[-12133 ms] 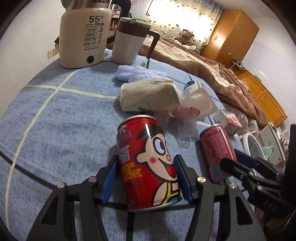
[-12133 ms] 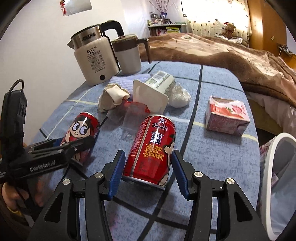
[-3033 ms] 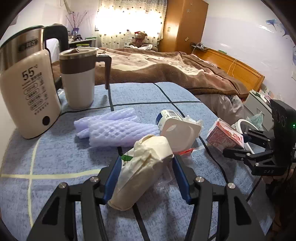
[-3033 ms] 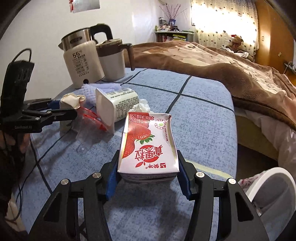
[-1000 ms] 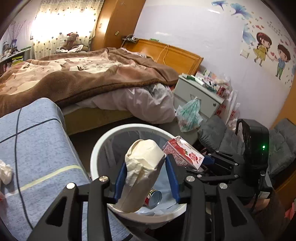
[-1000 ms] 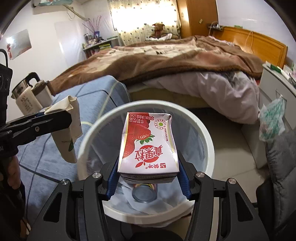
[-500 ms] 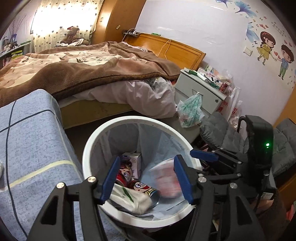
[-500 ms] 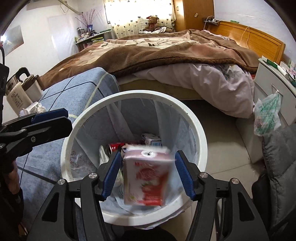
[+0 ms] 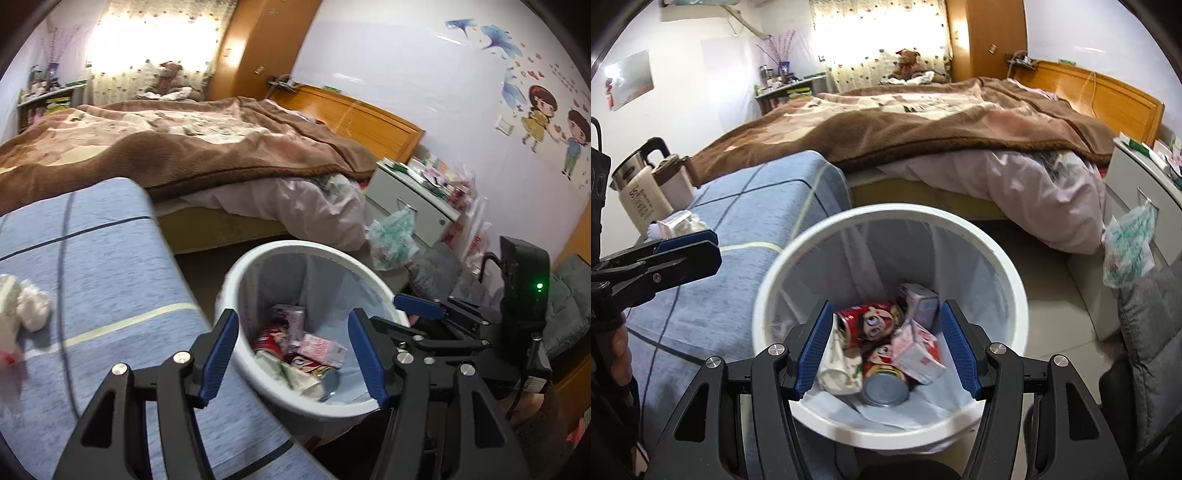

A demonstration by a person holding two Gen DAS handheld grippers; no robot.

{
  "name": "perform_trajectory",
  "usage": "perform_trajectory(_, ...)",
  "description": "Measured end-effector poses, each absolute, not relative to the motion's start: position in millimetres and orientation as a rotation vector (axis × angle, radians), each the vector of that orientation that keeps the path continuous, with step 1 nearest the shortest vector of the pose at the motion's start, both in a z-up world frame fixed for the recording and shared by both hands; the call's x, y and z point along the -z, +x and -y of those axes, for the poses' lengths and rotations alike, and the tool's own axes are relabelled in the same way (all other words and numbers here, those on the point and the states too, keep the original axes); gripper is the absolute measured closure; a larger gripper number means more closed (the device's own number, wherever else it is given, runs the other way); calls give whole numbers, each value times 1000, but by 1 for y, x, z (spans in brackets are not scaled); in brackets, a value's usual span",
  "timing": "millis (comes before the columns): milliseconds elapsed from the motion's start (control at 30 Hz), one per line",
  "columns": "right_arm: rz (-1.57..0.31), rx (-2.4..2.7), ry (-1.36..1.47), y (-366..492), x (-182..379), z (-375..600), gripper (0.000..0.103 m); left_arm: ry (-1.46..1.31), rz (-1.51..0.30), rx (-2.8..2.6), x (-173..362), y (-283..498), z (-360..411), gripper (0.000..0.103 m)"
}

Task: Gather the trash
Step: 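Open both tools to drop the pink carton and wrapped bag into the bin, then move both tools back to the table toward the tissue and plastic cup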

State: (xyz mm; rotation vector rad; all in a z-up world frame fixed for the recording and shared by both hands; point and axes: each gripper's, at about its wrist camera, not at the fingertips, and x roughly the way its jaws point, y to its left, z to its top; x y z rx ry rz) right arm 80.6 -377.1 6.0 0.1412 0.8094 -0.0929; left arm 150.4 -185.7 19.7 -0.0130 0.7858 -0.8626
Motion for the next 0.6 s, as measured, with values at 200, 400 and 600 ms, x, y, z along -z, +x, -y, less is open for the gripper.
perform_trajectory(200, -782, 59, 142, 85, -13, 357, 42, -34, -769, 781, -21, 156, 152, 38)
perform_trajectory(400, -761, 20, 129, 90, -19, 335, 42, -71, -735, 706, -26, 156, 109, 38)
perform_trajectory(600, -758, -25, 139, 100, -18, 310, 42, -118, -721, 604, -25, 159, 59, 38)
